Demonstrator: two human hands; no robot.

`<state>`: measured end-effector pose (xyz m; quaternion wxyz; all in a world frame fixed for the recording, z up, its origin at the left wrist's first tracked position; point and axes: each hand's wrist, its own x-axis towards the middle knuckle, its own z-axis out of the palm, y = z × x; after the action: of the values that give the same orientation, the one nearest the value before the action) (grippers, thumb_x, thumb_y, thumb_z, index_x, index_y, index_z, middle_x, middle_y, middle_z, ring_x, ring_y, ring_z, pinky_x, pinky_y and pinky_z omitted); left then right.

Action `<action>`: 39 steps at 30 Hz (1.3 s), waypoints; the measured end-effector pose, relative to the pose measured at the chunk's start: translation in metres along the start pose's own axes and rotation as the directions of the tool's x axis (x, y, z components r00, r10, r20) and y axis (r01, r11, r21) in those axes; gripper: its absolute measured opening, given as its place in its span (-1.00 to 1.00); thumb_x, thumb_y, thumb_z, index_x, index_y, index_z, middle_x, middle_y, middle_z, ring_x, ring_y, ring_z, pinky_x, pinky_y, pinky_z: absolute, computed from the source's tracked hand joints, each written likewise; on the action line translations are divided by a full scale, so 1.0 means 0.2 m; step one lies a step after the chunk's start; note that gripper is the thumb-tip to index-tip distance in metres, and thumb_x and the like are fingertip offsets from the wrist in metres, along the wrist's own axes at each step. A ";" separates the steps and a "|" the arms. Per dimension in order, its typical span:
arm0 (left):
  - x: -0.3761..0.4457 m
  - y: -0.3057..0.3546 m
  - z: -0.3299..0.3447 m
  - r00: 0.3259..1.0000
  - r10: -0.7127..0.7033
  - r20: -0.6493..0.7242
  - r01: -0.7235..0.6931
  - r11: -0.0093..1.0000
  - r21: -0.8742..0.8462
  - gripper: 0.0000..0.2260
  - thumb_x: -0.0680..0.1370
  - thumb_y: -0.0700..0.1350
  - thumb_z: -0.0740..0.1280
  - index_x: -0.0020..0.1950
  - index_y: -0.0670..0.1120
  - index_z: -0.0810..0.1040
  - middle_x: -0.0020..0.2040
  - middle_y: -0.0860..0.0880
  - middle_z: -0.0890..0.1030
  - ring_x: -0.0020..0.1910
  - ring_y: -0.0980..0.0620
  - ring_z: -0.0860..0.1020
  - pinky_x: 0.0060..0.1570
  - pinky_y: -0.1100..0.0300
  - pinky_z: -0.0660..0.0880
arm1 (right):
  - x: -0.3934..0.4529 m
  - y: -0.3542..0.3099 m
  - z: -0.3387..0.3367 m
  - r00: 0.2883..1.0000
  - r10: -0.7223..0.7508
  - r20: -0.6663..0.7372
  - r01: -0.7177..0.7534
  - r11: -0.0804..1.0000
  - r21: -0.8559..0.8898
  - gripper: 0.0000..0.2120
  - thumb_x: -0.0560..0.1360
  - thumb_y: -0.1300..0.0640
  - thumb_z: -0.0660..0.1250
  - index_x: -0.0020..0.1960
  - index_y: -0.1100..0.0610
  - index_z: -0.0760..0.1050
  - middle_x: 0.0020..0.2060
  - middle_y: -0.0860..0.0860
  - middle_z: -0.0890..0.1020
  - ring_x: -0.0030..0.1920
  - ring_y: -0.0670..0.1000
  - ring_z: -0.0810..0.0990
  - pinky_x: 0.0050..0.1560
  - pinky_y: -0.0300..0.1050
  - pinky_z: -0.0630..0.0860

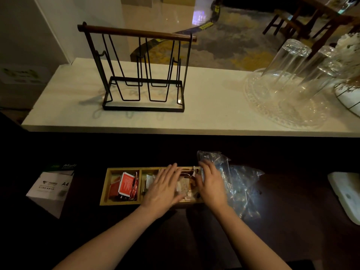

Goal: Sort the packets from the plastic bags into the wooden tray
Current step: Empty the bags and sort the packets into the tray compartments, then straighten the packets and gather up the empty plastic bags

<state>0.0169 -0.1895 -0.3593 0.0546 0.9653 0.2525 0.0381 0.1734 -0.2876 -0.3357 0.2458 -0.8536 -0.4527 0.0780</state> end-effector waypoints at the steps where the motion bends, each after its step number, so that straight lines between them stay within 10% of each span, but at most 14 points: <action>1: -0.03 -0.04 0.00 1.000 -0.027 0.003 0.027 1.000 0.008 -0.31 0.52 0.31 -0.01 0.50 -0.12 0.16 0.50 -0.11 0.22 0.48 -0.05 0.22 0.50 -0.01 0.11 | -0.03 -0.01 0.00 0.999 -0.044 0.031 0.046 0.997 -0.058 -0.57 0.56 -0.04 0.16 0.40 0.03 0.31 0.43 0.02 0.34 0.43 0.06 0.29 0.43 0.07 0.23; 6: -0.14 -0.15 0.05 0.986 -0.038 0.164 0.023 0.995 0.095 -0.48 0.55 0.11 -0.03 0.41 -0.07 0.38 0.44 -0.10 0.39 0.45 -0.07 0.29 0.37 -0.05 0.07 | -0.16 -0.06 0.08 0.915 -0.275 0.296 0.371 0.863 -0.344 -0.47 0.51 -0.26 0.04 0.46 -0.19 0.14 0.53 -0.03 0.07 0.53 0.10 -0.01 0.38 0.40 -0.10; 17: -0.18 -0.17 0.00 0.989 -0.107 0.101 0.093 0.987 0.130 -0.44 0.56 0.20 -0.03 0.51 -0.02 0.12 0.53 -0.11 0.18 0.52 -0.09 0.12 0.40 -0.12 0.03 | -0.13 -0.09 0.13 0.906 -0.200 0.372 0.340 0.868 -0.361 -0.48 0.54 -0.29 -0.03 0.47 -0.21 0.08 0.52 -0.03 0.16 0.53 0.14 0.01 0.36 0.44 -0.17; 21: -0.26 -0.28 -0.03 0.955 -0.289 0.067 0.277 0.949 0.148 -0.39 0.54 0.22 -0.04 0.51 -0.06 0.12 0.52 -0.19 0.12 0.51 -0.16 0.12 0.43 -0.17 0.08 | -0.14 -0.05 0.01 0.965 -0.145 0.220 0.201 0.944 -0.260 -0.50 0.55 -0.28 -0.14 0.47 -0.25 0.01 0.53 -0.11 0.06 0.54 0.00 -0.12 0.42 0.34 -0.32; 26: -0.32 -0.38 0.01 0.938 -0.309 0.155 0.295 0.949 0.109 -0.40 0.55 0.23 -0.07 0.50 -0.07 0.16 0.52 -0.16 0.19 0.51 -0.14 0.08 0.42 -0.11 0.14 | -0.07 0.15 -0.04 0.997 0.048 -0.057 -0.056 0.987 -0.147 -0.59 0.56 -0.11 0.08 0.38 -0.06 0.32 0.42 -0.03 0.35 0.46 -0.01 0.24 0.45 0.31 -0.09; 30: -0.30 -0.36 0.00 0.942 -0.304 0.138 0.302 0.953 0.042 -0.38 0.54 0.24 -0.15 0.50 -0.07 0.13 0.54 -0.14 0.15 0.51 -0.08 0.00 0.44 -0.06 0.03 | 0.01 0.38 -0.21 0.774 0.502 -0.387 -0.512 0.855 0.083 -0.63 0.46 0.18 0.33 0.27 0.13 0.45 0.35 0.15 0.42 0.33 0.21 0.40 0.34 0.34 0.23; 33: -0.30 -0.36 -0.01 0.945 -0.306 0.119 0.311 0.950 -0.029 -0.36 0.55 0.25 -0.17 0.51 -0.09 0.09 0.55 -0.14 0.08 0.52 -0.07 -0.04 0.45 -0.02 0.00 | 0.00 0.53 -0.29 0.601 0.762 -0.241 -0.697 0.647 0.307 -0.53 0.51 0.06 0.31 0.37 0.14 0.32 0.37 0.24 0.33 0.32 0.31 0.36 0.29 0.29 0.29; 39: -0.30 -0.35 -0.07 0.901 -0.424 0.091 0.434 0.873 -0.225 -0.47 0.61 0.05 0.11 0.52 -0.13 0.10 0.57 -0.14 -0.04 0.50 -0.13 0.16 0.33 0.02 0.35 | -0.07 0.62 -0.22 0.580 0.808 0.103 -0.759 0.491 0.427 -0.28 0.43 0.02 0.44 0.41 0.26 0.17 0.27 0.26 0.46 0.25 0.30 0.46 0.17 0.12 0.42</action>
<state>-0.0716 -0.1567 -0.3565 0.1825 0.8720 0.4527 0.0367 0.2730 -0.3730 -0.3595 0.3879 -0.8920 0.0288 0.2303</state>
